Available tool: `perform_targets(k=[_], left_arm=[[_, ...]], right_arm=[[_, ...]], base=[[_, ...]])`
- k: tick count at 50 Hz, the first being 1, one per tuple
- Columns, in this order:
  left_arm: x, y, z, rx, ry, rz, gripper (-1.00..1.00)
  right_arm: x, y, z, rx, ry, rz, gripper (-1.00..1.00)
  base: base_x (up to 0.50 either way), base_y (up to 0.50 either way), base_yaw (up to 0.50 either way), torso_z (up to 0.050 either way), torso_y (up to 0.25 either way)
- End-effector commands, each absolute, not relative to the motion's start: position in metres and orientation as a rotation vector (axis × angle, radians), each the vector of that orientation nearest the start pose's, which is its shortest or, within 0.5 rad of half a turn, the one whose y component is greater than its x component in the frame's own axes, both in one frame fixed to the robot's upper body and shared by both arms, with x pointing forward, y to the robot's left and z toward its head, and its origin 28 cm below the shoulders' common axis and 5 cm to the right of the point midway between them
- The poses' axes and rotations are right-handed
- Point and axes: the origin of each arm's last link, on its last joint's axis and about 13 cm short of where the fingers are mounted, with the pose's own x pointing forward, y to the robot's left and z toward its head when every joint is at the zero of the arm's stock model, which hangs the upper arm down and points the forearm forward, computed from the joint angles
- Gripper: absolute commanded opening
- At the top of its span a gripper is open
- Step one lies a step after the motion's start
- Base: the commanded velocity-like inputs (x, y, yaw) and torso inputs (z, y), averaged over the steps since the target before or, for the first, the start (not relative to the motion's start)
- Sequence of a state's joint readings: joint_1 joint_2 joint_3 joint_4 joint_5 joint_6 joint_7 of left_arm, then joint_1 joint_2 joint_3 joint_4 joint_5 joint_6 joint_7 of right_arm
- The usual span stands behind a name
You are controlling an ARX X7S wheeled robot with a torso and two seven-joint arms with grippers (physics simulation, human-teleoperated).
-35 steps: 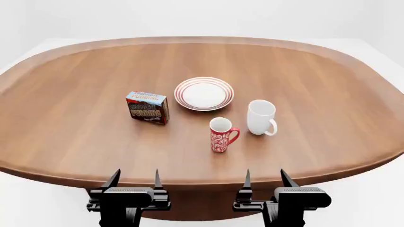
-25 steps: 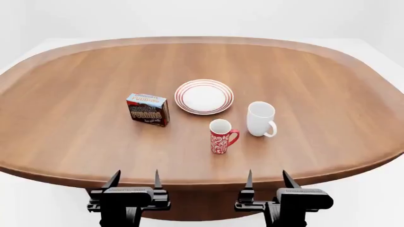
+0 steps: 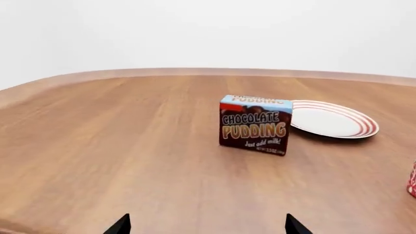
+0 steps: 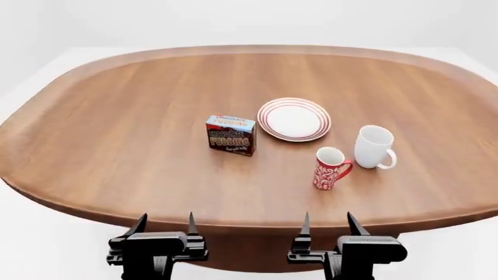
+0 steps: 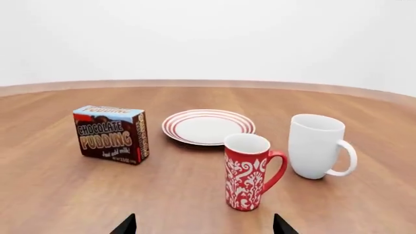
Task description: Put the chocolate pudding to the right of the plate.
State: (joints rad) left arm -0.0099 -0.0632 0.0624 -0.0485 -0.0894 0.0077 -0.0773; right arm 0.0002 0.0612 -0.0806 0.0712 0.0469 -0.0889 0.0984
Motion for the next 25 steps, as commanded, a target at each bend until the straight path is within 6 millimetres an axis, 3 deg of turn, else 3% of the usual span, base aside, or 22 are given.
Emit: perform_targets(k=[1,4,8,9,11,12,15,18,25], left_arm=[[0.210,0.209,0.004,-0.028,0.041,0.023,1.00],[0.212,0.209,0.007,-0.033,0.053,0.018,1.00],[0.223,0.212,0.036,0.006,0.079,-0.002,1.00],[0.230,0.216,0.064,-0.005,0.056,-0.014,1.00],[0.237,0.219,0.095,-0.003,0.051,-0.031,1.00],[0.243,0.222,0.124,0.027,0.019,-0.029,1.00],[0.249,0.223,0.162,0.028,-0.012,-0.071,1.00],[0.256,0.226,0.173,0.018,-0.019,-0.061,1.00],[0.260,0.225,0.173,0.012,-0.023,-0.067,1.00]], right_arm=[[0.208,-0.095,0.004,-0.018,-0.023,-0.016,1.00],[0.212,-0.095,0.008,-0.030,-0.030,-0.010,1.00],[0.223,-0.096,0.039,-0.063,-0.027,0.048,1.00],[0.230,-0.097,0.068,-0.027,-0.052,0.080,1.00],[0.236,-0.099,0.096,-0.080,-0.043,0.082,1.00],[0.244,-0.102,0.130,-0.005,-0.088,0.080,1.00],[0.251,-0.106,0.169,0.000,-0.074,0.089,1.00],[0.257,-0.111,0.178,0.003,-0.075,0.106,1.00],[0.262,-0.116,0.180,-0.007,-0.083,0.071,1.00]], base=[[0.00,0.50,0.00,0.000,0.000],[0.00,0.50,0.00,0.000,0.000],[0.00,0.45,0.00,0.000,0.000],[0.00,0.00,0.00,0.000,0.000],[0.00,0.00,0.00,0.000,0.000],[0.00,0.00,0.00,0.000,0.000],[0.00,0.00,0.00,0.000,0.000],[0.17,0.00,0.00,0.000,0.000],[0.50,0.00,0.00,0.000,0.000]])
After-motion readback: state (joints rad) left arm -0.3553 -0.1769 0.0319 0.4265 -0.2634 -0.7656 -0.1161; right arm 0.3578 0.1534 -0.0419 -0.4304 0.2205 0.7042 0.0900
